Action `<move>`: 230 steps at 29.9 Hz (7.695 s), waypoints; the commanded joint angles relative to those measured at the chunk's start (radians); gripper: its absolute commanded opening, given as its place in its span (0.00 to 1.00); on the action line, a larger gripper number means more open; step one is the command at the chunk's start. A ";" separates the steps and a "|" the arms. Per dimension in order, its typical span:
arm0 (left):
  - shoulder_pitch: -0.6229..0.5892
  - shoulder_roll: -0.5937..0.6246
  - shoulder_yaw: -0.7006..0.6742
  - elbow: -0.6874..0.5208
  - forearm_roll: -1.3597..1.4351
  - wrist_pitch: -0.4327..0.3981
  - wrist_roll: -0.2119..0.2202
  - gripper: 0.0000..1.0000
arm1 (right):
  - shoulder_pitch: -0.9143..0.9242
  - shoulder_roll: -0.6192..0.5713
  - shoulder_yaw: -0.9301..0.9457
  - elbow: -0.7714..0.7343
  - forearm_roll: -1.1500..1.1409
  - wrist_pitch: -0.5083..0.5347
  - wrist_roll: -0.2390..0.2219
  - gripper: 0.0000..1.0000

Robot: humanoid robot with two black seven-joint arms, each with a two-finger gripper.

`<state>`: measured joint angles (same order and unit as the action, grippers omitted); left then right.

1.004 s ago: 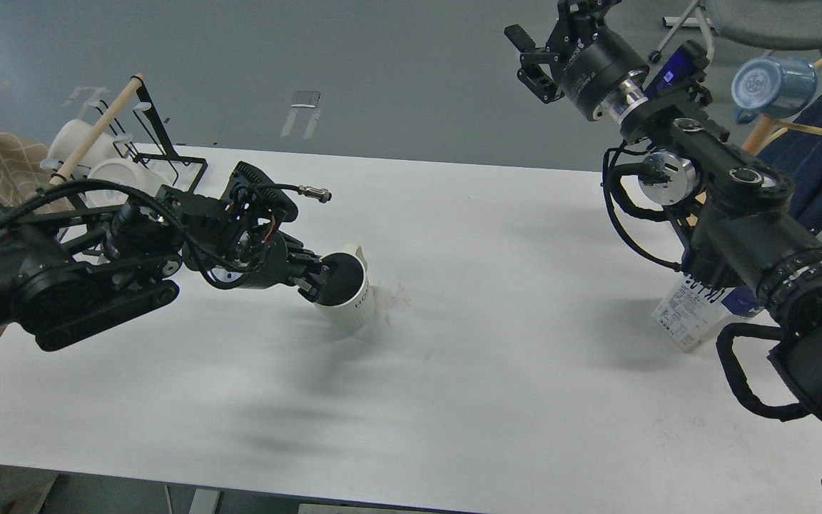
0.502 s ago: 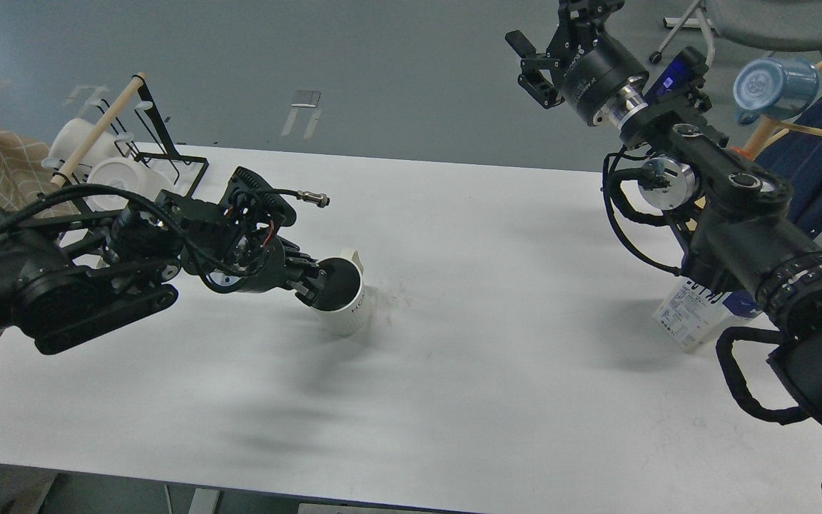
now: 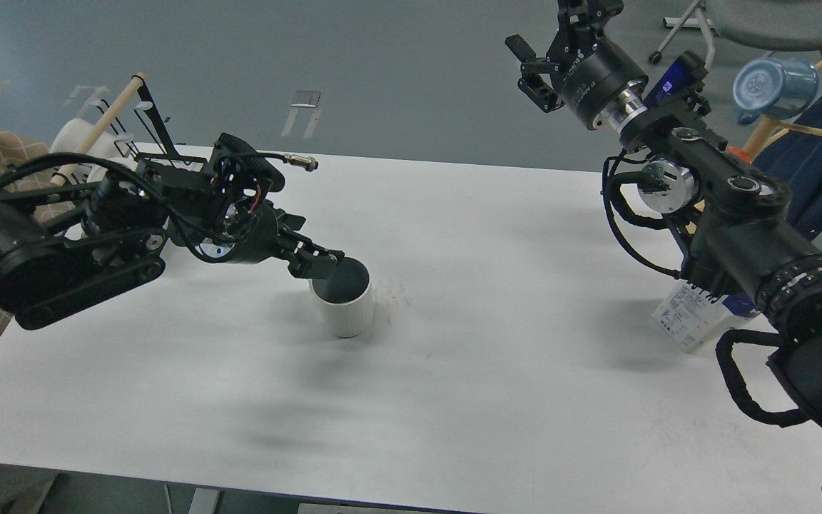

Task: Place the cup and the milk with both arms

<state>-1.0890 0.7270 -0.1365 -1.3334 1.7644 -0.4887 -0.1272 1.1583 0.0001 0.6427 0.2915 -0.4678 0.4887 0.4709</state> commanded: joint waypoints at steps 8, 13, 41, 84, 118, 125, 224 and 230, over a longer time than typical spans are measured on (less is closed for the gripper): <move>-0.160 0.150 -0.101 -0.038 -0.330 0.000 -0.002 0.92 | 0.009 -0.066 -0.026 0.043 -0.005 0.000 0.000 1.00; -0.147 0.180 -0.268 -0.027 -0.508 0.000 0.012 0.93 | 0.050 -0.248 -0.119 0.198 -0.022 0.000 -0.002 1.00; 0.110 -0.047 -0.523 0.125 -1.203 0.162 0.041 0.94 | -0.166 -1.523 -0.556 1.157 -1.015 -0.738 0.018 1.00; 0.132 -0.032 -0.515 0.125 -1.200 0.122 0.054 0.95 | -0.229 -0.931 -0.982 0.795 -0.965 -0.977 0.018 0.92; 0.144 -0.034 -0.508 0.123 -1.197 0.116 0.067 0.95 | -0.086 -0.622 -0.980 0.756 -0.845 -0.977 0.018 0.00; 0.152 -0.034 -0.508 0.125 -1.195 0.116 0.069 0.95 | -0.020 -0.392 -1.109 0.664 -0.761 -0.977 0.018 0.00; 0.135 -0.340 -0.664 0.623 -1.309 0.041 -0.065 0.96 | 0.229 -0.349 -0.413 0.092 0.276 -0.064 0.018 0.96; 0.141 -0.425 -0.684 0.763 -1.405 0.000 -0.069 0.98 | 0.092 -0.189 -0.160 0.018 0.281 0.000 0.018 0.98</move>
<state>-0.9529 0.3394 -0.8179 -0.6332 0.3874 -0.4800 -0.1925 1.3041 -0.2661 0.3836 0.3426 -0.1870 0.4808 0.4886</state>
